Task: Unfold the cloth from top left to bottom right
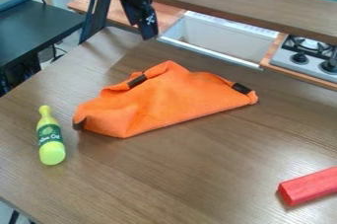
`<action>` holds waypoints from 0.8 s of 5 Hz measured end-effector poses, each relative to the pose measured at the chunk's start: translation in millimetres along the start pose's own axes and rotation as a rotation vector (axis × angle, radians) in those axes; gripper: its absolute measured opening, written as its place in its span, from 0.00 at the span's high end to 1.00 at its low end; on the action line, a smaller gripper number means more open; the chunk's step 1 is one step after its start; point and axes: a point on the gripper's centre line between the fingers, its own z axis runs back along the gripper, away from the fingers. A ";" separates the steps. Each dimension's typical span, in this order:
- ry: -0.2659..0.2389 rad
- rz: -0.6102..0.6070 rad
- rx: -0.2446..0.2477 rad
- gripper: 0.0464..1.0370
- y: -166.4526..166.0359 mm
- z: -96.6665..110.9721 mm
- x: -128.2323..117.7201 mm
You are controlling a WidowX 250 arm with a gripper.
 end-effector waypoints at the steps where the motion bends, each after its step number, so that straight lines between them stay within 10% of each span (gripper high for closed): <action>1: 0.029 0.012 -0.030 0.04 -2.1 -16.7 -7.2; 4: 0.129 0.050 0.086 0.04 16.3 -50.5 -24.2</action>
